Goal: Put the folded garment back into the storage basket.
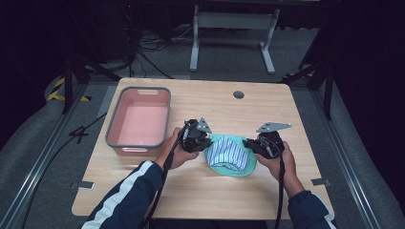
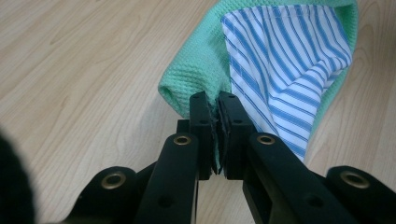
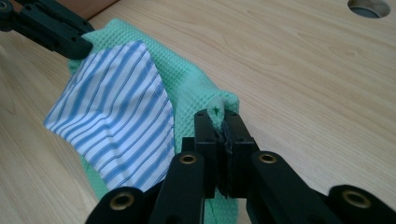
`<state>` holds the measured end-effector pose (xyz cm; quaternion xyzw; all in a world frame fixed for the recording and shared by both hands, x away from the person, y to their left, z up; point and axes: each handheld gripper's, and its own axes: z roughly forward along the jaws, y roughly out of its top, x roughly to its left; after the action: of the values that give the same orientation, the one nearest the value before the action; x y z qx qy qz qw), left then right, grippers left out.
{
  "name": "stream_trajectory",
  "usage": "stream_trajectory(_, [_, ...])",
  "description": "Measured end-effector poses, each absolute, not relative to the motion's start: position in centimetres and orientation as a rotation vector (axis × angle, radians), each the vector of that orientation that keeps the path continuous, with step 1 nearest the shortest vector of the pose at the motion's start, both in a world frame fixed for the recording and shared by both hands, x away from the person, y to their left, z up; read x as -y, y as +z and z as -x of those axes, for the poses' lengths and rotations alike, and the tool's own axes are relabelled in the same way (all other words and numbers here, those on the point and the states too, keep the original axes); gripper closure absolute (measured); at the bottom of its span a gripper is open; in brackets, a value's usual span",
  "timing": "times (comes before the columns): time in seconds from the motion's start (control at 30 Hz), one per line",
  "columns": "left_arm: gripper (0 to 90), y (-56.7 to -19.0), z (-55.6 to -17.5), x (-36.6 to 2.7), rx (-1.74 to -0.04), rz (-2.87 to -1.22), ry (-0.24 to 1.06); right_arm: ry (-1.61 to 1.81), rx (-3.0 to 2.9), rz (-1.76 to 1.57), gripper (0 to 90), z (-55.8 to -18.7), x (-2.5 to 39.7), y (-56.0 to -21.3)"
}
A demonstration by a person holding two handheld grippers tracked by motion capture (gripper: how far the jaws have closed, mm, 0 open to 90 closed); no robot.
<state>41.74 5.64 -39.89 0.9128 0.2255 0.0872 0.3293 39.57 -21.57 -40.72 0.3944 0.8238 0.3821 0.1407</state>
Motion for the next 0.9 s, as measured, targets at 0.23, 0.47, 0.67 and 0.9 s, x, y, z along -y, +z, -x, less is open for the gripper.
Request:
stream_trajectory(0.23, [85.5,-39.3,-42.0,-6.8,-0.599,-2.384,0.249,1.108,-2.382,-1.105,86.8,-40.0,20.4,-39.8])
stream_trajectory(0.47, [85.5,-38.1,-42.1,-8.0,-0.601,-2.389,0.283,1.115,-2.388,-1.073,86.8,-40.5,19.1,-38.8])
stream_trajectory(0.67, [85.5,-37.3,-42.1,-8.9,-0.612,-2.388,0.302,1.118,-2.393,-1.052,86.8,-40.7,18.3,-38.1])
stream_trajectory(0.9, [85.5,-36.6,-42.2,-9.9,-0.629,-2.388,0.319,1.127,-2.4,-1.018,86.8,-41.1,17.0,-37.4])
